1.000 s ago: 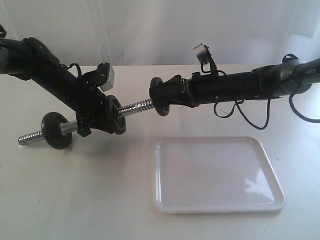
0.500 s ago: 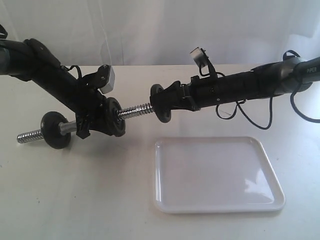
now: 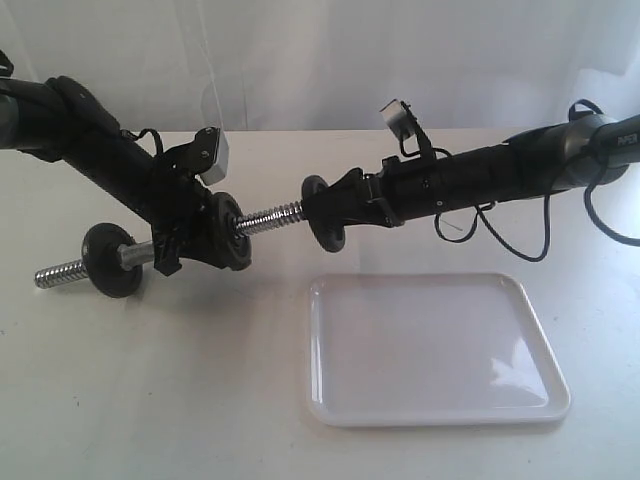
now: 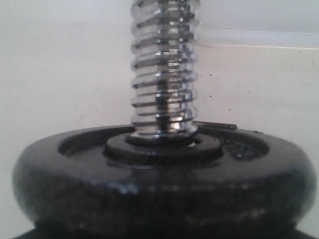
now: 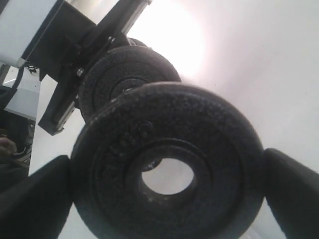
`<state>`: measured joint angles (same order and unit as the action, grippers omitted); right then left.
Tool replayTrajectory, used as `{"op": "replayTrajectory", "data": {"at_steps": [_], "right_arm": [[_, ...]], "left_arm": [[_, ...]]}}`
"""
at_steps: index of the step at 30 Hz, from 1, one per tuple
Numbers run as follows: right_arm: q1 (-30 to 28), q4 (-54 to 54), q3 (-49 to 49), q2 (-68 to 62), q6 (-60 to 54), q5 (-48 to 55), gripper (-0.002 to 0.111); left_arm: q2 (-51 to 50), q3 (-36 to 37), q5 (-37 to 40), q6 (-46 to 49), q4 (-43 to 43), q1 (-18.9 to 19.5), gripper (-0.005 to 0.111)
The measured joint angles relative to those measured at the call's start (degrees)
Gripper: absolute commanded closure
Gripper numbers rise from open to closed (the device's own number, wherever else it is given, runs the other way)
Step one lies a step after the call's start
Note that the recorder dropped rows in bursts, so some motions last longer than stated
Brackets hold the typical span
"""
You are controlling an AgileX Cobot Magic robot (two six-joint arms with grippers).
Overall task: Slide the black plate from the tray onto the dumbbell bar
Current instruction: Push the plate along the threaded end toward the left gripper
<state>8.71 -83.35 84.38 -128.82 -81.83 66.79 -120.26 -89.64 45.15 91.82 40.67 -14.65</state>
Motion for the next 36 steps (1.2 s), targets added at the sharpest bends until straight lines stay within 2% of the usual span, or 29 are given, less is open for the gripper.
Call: {"op": "replayTrajectory", "data": {"at_steps": [5, 18, 36], "right_arm": [[0.4, -3.5, 0.0, 0.0, -1.4, 0.0, 0.108], [1.3, -4.0, 0.0, 0.0, -1.8, -0.8, 0.108], [1.6, 0.3, 0.0, 0.7, -2.0, -0.8, 0.108]], "left_arm": [[0.0, 0.0, -0.1, 0.0, 0.2, 0.1, 0.107], [0.0, 0.0, 0.0, 0.0, 0.0, 0.4, 0.107], [0.0, 0.0, -0.1, 0.4, -0.5, 0.6, 0.107]]}}
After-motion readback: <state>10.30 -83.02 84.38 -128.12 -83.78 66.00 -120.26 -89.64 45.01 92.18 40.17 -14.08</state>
